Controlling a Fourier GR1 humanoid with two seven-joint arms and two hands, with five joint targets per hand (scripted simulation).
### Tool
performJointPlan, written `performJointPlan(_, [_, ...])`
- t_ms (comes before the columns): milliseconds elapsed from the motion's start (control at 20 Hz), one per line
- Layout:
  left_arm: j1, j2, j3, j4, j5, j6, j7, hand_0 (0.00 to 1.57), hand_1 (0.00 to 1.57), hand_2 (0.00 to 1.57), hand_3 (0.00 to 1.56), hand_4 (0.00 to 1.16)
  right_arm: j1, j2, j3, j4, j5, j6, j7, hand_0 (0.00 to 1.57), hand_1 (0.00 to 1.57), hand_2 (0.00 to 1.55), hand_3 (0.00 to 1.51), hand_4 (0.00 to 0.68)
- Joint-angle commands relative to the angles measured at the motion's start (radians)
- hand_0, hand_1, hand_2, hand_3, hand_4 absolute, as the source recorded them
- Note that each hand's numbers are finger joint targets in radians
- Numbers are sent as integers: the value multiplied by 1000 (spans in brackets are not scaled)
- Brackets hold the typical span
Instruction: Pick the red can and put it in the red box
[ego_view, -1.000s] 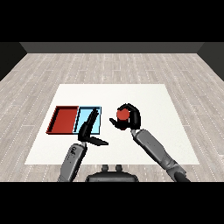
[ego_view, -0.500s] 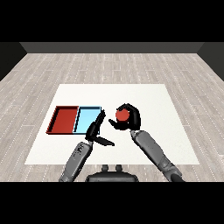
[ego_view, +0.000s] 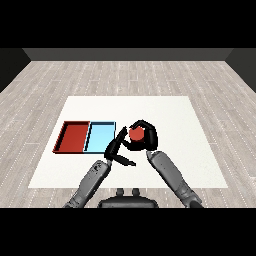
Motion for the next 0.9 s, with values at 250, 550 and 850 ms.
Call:
performJointPlan(250, [-65,0,-53,2,81,68,33,0,0,0,0,0,49,83,-49,10,78,101,-43,1571,1571,1474,1409,633])
performJointPlan(550, [-40,0,-114,57,91,73,-37,0,0,0,0,0,7,96,-14,-15,94,49,22,1571,1571,1480,1408,623])
performJointPlan(850, [-178,0,-149,133,167,149,-47,0,0,0,0,0,-88,96,24,-10,87,11,89,1571,1571,1485,1414,651])
